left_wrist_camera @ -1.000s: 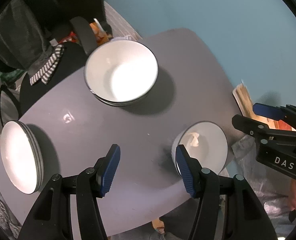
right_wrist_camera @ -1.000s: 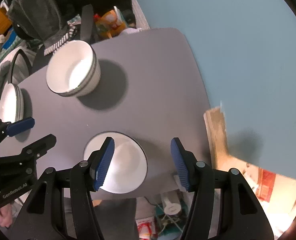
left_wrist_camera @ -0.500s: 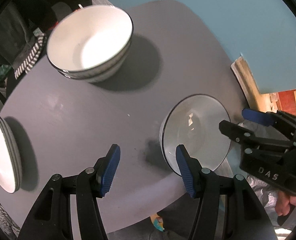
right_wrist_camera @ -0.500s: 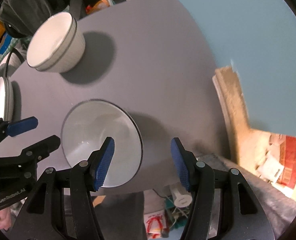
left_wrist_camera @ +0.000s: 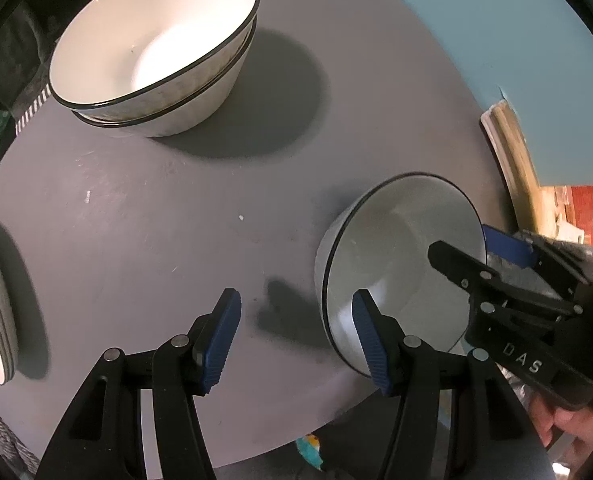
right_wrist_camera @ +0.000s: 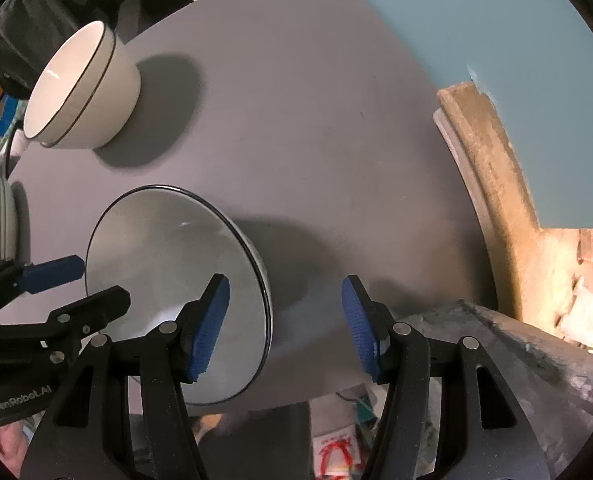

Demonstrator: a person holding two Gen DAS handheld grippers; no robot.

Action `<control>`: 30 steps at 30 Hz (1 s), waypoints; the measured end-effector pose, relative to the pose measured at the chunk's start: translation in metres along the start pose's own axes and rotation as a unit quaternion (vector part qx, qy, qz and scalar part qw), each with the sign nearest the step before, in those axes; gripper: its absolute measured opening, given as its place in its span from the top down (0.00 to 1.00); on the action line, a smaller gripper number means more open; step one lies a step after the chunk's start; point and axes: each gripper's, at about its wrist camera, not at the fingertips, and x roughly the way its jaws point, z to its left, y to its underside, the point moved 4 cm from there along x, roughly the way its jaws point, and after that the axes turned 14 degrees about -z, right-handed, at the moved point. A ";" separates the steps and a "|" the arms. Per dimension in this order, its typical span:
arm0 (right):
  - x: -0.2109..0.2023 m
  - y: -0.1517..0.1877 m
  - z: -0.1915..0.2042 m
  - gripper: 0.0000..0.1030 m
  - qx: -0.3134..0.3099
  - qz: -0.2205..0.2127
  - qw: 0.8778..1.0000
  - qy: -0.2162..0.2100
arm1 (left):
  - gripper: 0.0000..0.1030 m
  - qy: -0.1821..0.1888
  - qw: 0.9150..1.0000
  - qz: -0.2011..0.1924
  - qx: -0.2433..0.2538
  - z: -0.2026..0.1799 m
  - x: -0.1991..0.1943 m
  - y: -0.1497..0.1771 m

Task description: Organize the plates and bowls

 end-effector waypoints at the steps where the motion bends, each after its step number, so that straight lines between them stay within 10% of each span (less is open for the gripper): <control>1: 0.006 -0.005 -0.001 0.44 0.002 0.001 1.000 -0.002 | 0.43 0.000 1.000 0.000 -0.001 0.000 0.001 0.000; 14: 0.027 -0.005 0.015 0.59 -0.006 0.007 1.000 -0.007 | 0.43 -0.001 1.000 -0.003 -0.009 -0.010 0.012 -0.006; 30: 0.040 0.000 0.029 0.92 -0.016 0.015 1.000 -0.006 | 0.75 0.012 1.000 0.013 -0.026 -0.001 0.022 0.001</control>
